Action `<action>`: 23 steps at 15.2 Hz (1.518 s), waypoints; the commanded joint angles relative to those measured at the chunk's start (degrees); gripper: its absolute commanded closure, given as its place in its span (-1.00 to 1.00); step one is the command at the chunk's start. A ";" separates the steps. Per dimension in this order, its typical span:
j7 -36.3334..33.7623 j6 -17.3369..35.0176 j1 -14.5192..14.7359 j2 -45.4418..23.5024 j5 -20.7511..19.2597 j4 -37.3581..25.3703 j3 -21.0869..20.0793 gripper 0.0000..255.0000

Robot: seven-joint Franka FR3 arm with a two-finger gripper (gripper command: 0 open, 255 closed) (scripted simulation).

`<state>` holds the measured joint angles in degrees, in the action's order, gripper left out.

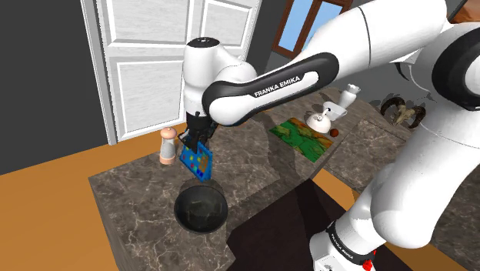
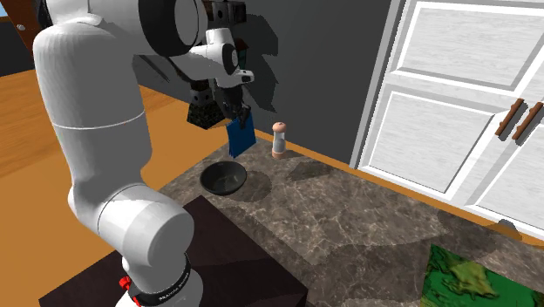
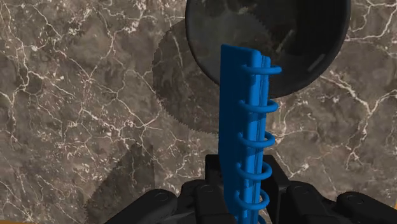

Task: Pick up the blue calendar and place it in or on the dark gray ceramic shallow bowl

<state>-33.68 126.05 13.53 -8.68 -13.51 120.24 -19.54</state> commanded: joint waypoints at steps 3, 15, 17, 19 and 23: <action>-1.27 -0.49 1.23 7.62 3.29 6.83 -1.88 1.00; -4.84 4.33 3.28 12.54 5.38 16.60 -4.20 1.00; -5.58 5.85 3.21 11.39 4.57 17.14 -4.25 1.00; -6.37 7.36 3.14 10.18 3.67 17.62 -4.28 1.00; -8.14 10.31 3.03 7.61 1.62 18.40 -4.23 1.00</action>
<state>-41.28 135.77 16.51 -0.43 -11.41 138.64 -23.72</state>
